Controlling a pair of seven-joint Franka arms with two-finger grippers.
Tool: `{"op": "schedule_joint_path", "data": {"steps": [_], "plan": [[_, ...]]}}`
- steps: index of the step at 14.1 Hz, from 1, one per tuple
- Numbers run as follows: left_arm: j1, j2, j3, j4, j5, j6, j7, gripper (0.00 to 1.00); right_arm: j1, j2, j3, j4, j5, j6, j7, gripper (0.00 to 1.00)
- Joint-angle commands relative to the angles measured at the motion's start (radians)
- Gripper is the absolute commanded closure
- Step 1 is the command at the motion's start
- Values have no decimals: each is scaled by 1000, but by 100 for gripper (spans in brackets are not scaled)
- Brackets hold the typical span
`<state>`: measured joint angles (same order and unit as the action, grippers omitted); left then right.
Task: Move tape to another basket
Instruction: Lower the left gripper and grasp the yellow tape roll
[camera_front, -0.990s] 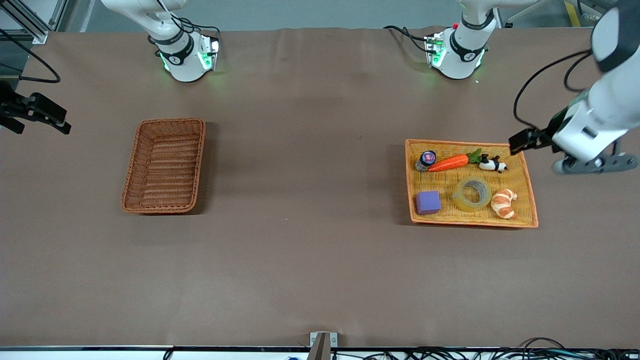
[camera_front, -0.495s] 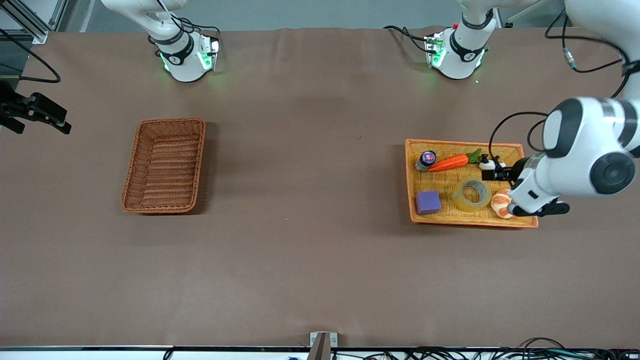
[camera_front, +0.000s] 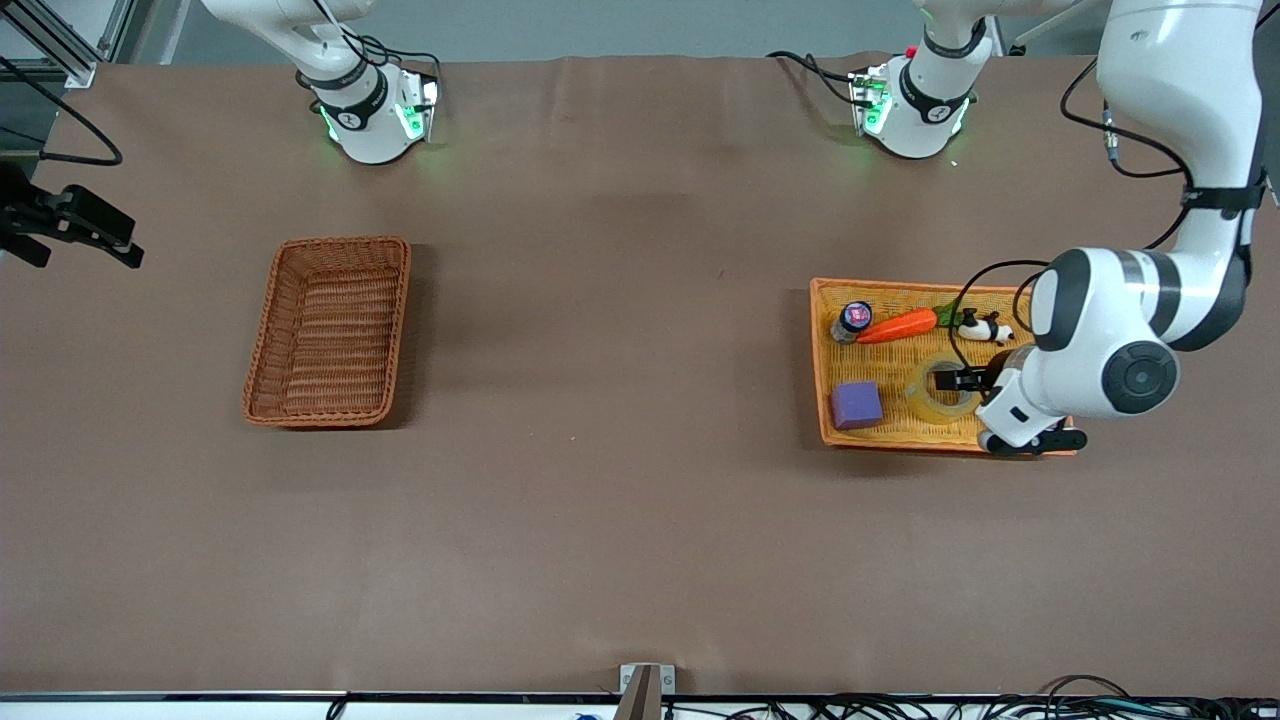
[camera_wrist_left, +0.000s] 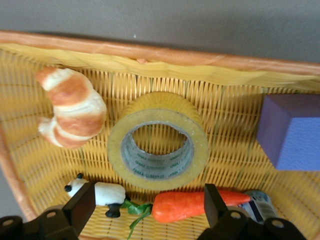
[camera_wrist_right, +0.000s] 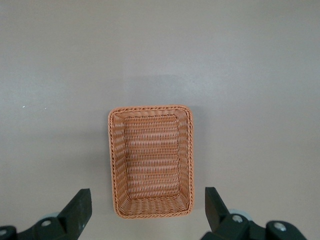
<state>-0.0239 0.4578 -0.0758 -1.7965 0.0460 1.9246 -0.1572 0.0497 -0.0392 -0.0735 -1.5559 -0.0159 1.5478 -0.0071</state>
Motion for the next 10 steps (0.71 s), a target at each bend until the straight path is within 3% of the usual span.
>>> {"op": "schedule_joint_path", "data": {"steps": [1,7,9,10], "plan": [[-1,33,5,-20,15,52,11,4,4,-22,-2,-18,14,-5,13,0],[1,64,31,-73,55,151,15,7,3,-22,-2,-18,14,-5,13,0],[1,67,31,-81,55,151,15,14,2,-22,-3,-18,14,-14,13,0],[5,70,31,-86,55,151,15,22,2,-22,-3,-18,14,-17,13,0]]}}
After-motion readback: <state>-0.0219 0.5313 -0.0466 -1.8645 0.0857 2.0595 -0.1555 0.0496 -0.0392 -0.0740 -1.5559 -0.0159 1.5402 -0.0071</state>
